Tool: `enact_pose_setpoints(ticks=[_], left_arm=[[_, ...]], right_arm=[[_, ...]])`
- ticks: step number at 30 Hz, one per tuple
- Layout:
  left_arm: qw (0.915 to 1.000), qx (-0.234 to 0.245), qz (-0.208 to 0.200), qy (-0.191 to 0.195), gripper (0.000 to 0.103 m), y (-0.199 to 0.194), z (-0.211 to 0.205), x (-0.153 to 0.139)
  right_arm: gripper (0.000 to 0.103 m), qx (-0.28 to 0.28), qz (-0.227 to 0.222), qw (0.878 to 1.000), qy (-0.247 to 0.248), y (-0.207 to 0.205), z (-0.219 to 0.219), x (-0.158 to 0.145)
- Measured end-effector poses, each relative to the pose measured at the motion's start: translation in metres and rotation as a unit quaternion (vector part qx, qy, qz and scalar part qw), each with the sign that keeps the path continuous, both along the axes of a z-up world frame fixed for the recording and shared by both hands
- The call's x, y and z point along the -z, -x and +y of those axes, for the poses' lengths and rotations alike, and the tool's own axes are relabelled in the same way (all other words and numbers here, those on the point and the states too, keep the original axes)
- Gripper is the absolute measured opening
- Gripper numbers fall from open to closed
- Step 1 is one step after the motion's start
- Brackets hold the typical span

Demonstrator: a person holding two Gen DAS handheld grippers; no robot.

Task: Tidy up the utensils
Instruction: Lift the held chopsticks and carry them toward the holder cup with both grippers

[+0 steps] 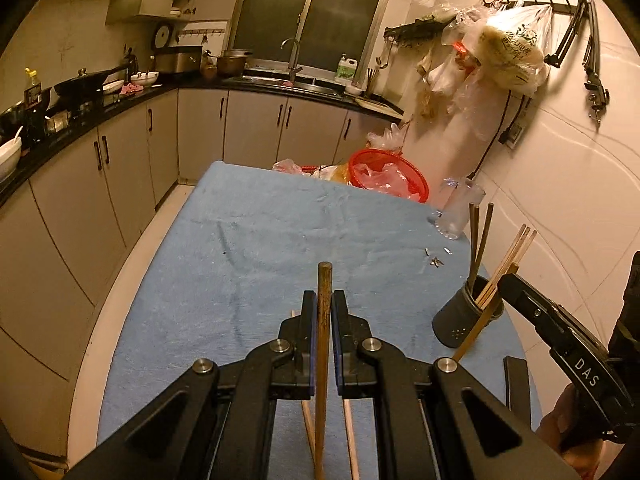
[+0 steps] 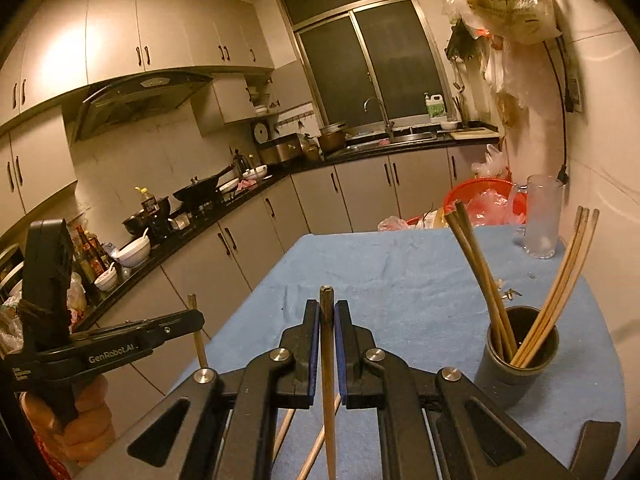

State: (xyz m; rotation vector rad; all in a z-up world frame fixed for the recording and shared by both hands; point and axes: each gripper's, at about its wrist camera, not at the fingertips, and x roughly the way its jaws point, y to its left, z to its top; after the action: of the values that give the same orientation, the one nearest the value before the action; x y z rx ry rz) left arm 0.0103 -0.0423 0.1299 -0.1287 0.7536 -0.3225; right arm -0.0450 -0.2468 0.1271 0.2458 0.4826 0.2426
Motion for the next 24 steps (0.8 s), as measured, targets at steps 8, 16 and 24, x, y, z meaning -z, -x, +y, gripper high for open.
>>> enact_pose_setpoints(ticks=[8,16,24], left_arm=[[1.0000,0.001,-0.006,0.001,0.007,0.007,-0.001,-0.006],[1.0000,0.007,-0.006,0.000,0.007,0.006,-0.004,-0.008],[0.9999,0.011,-0.010,0.002,0.007,0.007,-0.004,-0.012]], right_arm=[[0.008,0.002,0.000,1.000,-0.013,0.006,-0.013,0.005],[0.008,0.007,-0.003,1.000,-0.019,0.008,-0.020,0.005],[0.008,0.012,-0.009,1.000,-0.025,0.013,-0.024,0.001]])
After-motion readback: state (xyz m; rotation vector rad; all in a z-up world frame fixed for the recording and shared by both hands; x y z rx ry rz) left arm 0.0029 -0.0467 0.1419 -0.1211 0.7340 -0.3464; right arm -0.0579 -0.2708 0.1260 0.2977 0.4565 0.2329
